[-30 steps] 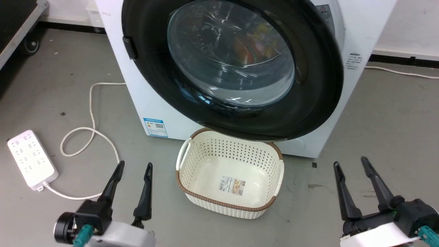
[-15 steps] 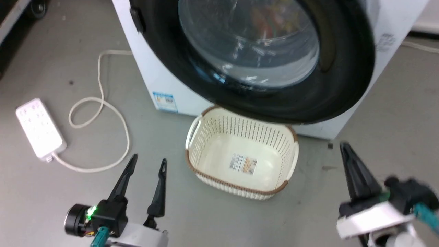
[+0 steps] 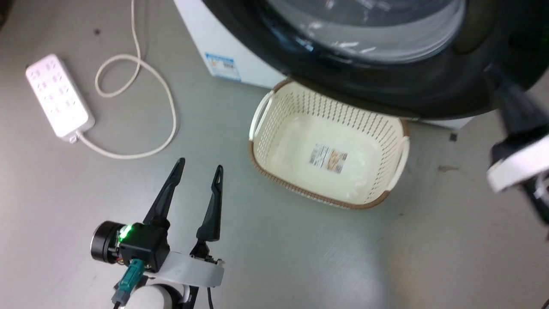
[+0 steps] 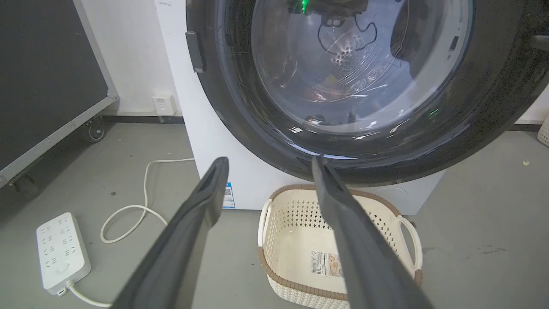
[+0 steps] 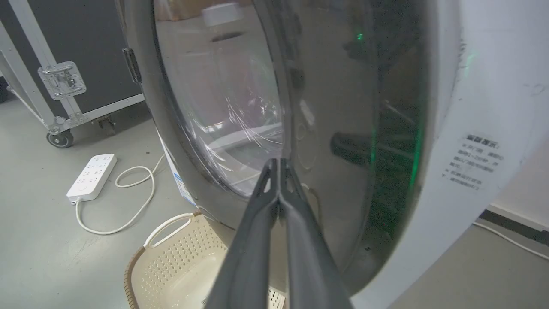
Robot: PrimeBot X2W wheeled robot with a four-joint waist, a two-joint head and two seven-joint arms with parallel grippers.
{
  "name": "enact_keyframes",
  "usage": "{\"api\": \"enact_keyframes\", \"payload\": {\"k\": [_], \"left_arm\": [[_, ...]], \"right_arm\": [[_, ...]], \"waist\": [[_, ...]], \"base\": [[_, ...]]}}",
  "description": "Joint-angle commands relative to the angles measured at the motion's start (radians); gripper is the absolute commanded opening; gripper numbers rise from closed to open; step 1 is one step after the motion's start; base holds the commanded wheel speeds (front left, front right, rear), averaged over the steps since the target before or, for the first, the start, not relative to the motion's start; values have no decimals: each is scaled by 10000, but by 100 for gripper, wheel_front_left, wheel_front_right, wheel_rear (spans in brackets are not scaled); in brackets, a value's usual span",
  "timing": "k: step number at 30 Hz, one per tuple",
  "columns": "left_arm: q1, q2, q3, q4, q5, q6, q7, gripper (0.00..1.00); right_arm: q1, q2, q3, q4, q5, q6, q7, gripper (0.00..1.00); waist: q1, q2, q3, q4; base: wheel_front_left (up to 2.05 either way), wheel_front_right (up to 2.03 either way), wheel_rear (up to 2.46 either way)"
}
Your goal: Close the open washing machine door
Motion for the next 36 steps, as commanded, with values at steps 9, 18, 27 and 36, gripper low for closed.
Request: {"api": "enact_keyframes", "payload": {"k": [9,18,27,36], "left_arm": [[-531,-310,211,-112,227,-243,-43,100],[-767,-460,362,-159,396,-352,-43,100],[-811,-580,410,-17,466,-422,-43,100],[-462,-632,638,422,430,-489,-43,100]], "right_arm": [[-1896,-595,-533,1041,482,8,497,0],[-3668,-586,-1169,2369,564,8,646,0],[-4248,-380,-1417,3548,412,8,234,0],[-2469,-8,-947,3648,597,8,-706,0]], "waist": [[-2,-1,973,441],[-2,-1,1420,480],[-2,-1,1127,462],[-2,-1,-528,36]], "base": [[0,0,0],[0,0,0],[0,0,0],[0,0,0]]}}
